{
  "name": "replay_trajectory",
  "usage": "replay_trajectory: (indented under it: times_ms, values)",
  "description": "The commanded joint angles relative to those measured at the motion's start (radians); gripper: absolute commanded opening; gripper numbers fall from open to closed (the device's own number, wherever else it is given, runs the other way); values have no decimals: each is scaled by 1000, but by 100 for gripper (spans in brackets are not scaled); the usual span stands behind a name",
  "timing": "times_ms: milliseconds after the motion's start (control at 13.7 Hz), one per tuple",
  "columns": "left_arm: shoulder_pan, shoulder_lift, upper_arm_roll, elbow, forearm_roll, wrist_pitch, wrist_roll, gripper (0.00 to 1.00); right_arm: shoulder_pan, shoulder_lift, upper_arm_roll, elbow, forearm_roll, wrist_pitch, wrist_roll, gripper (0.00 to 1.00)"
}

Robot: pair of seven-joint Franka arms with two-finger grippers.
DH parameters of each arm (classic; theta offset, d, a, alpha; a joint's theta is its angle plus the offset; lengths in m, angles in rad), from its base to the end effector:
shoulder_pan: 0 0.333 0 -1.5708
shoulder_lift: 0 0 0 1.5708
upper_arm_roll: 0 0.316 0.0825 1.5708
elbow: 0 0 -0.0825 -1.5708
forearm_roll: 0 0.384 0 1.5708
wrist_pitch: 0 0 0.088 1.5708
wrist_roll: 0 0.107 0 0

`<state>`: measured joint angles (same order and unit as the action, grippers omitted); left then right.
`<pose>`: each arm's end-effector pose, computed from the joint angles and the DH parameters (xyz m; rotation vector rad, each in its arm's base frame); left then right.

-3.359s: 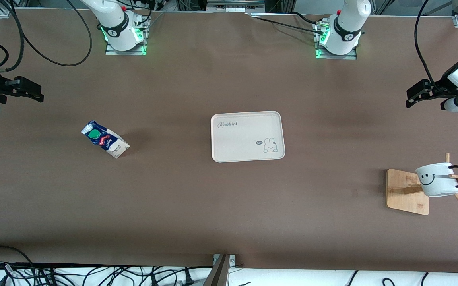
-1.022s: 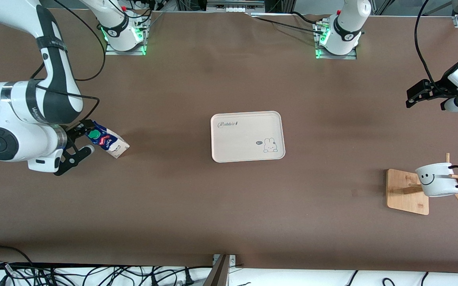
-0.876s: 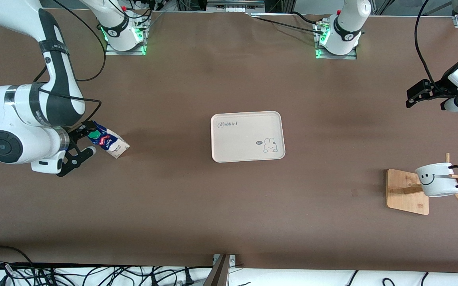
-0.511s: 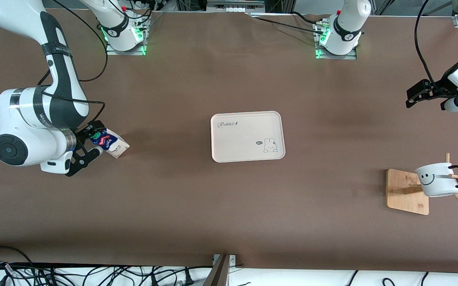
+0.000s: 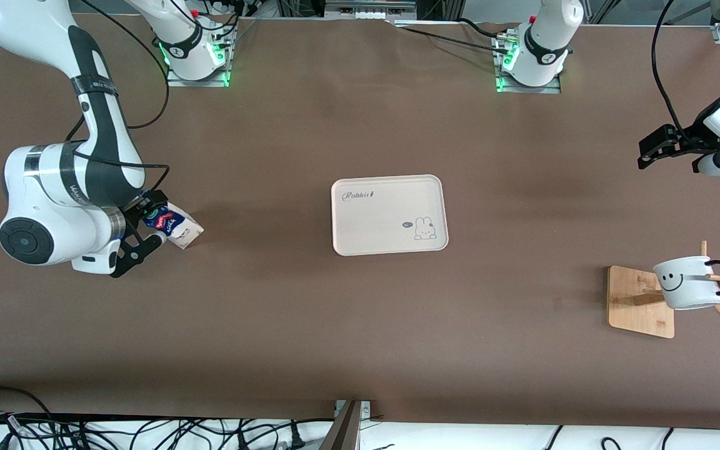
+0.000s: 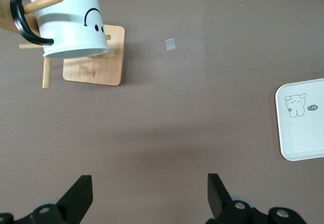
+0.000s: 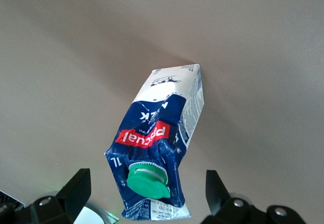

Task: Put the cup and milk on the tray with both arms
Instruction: 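Close the right gripper around the milk carton's body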

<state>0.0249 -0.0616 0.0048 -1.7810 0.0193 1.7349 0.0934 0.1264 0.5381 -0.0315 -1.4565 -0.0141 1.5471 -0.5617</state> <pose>0.5442 0.0180 0.5726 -3.1201 0.1041 -0.0223 0.6467 0.0631 0.3450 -2.8323 -0.9705 0.6733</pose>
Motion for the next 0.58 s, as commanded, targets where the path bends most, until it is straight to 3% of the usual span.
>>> replay_trajectory:
  times_ms: [0, 511]
  values:
    - [0, 6, 6, 20, -28, -20, 15, 100, -10, 8, -1, -5, 8, 8, -30, 100]
    - [0, 5, 6, 20, -28, -20, 15, 100, -30, 45, -5, -16, 8, 36, -73, 100]
